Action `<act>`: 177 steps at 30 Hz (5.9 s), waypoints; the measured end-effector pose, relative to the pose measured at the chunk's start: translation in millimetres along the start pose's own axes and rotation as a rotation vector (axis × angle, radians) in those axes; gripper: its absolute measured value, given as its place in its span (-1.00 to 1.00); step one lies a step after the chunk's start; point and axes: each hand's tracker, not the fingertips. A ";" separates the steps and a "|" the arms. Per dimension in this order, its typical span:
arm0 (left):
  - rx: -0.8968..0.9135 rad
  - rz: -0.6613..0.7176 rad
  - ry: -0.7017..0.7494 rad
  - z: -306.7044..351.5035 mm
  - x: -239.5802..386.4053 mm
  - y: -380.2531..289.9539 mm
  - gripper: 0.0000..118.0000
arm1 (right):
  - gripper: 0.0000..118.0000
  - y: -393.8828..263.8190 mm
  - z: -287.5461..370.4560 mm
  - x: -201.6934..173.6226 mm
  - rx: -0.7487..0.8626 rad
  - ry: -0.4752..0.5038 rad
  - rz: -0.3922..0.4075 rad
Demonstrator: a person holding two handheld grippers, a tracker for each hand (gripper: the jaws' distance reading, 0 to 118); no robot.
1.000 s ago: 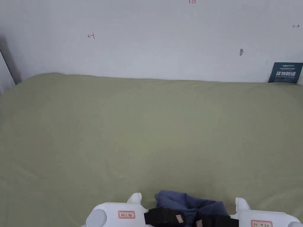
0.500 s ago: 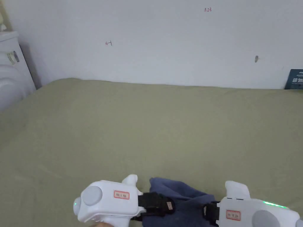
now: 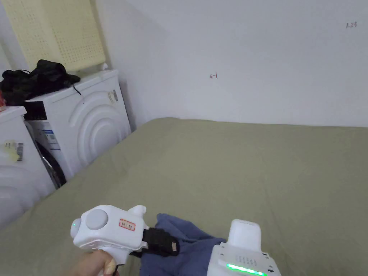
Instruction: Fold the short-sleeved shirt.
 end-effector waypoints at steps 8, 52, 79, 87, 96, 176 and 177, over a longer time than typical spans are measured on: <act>0.032 0.020 0.204 63.3 -106.6 44.5 -0.21 | -0.94 -10.0 -6.4 -66.0 -0.091 0.130 -0.045; 0.665 -0.422 0.224 27.1 394.3 -215.0 -1.00 | -0.94 25.4 210.9 396.7 0.271 -0.249 0.082; 0.866 -0.383 0.254 60.6 374.0 -210.2 1.00 | 1.00 43.5 215.1 400.2 0.377 -0.261 0.091; 0.886 -0.402 0.245 64.2 378.1 -215.6 1.00 | 1.00 49.0 223.9 404.2 0.426 -0.254 0.072; 0.870 -0.361 0.211 61.1 370.9 -223.8 1.00 | 1.00 50.2 226.9 402.9 0.428 -0.255 0.066; 0.779 -0.373 0.240 64.8 377.8 -204.6 1.00 | 1.00 84.5 228.1 419.4 0.179 -0.176 -0.089; 0.782 -0.372 0.240 65.3 377.8 -204.4 1.00 | 1.00 83.5 229.3 420.7 0.183 -0.165 -0.095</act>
